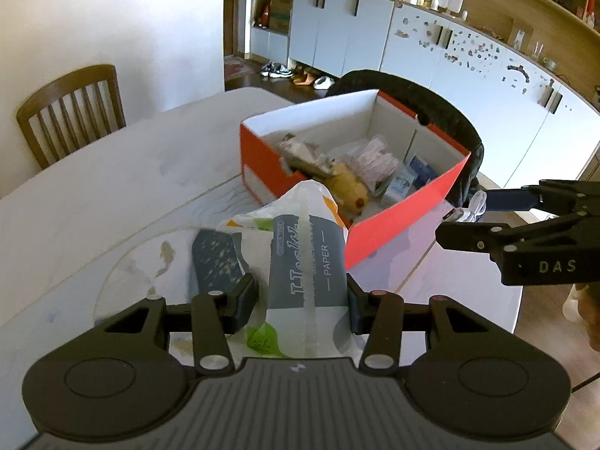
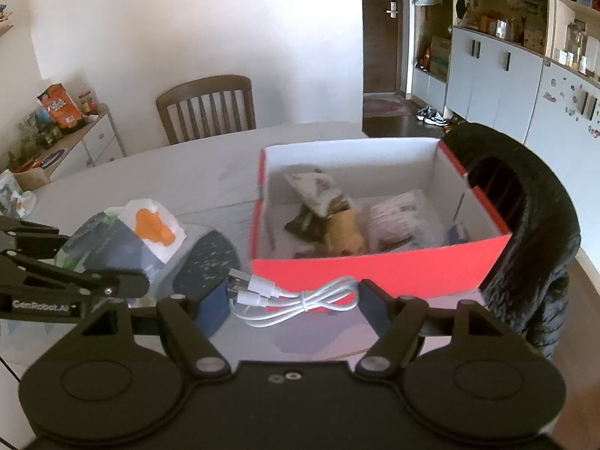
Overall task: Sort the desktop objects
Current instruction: 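Carry the tissue pack and white cable over the red box with both grippers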
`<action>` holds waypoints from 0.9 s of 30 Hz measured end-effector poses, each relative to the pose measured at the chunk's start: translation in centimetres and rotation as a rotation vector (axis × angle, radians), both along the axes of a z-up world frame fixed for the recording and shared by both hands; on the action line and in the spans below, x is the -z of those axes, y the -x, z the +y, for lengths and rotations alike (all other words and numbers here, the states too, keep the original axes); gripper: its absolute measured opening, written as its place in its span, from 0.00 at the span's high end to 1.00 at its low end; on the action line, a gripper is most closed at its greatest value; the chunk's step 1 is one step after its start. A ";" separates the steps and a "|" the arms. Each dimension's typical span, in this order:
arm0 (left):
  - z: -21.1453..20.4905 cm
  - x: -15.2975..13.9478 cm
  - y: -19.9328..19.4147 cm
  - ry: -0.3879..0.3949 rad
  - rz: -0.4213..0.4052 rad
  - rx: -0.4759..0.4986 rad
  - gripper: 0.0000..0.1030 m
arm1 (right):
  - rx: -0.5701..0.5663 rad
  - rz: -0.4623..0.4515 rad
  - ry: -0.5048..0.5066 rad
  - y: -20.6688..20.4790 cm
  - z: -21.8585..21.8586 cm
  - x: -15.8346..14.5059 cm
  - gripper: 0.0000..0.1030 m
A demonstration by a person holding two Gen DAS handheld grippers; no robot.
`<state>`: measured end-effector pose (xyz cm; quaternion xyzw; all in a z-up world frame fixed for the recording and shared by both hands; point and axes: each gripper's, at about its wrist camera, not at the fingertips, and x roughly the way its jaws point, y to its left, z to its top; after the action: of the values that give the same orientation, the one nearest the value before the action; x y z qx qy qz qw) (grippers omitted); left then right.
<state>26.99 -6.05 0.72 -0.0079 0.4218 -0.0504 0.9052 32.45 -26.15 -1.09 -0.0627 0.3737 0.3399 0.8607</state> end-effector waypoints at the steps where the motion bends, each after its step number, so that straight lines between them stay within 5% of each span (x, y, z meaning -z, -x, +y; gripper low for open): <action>1: -0.4 -0.1 -0.4 -0.002 -0.003 0.000 0.55 | 0.002 -0.003 0.002 -0.5 -0.3 0.0 0.27; 27: -9.0 0.7 -11.9 -0.078 0.050 0.065 0.54 | -0.006 -0.008 -0.022 -12.6 -5.1 0.3 0.27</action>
<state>38.87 -15.06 0.02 0.0397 0.4462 -0.0634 0.8918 45.02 -31.21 -1.43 -0.0556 0.3665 0.3466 0.8617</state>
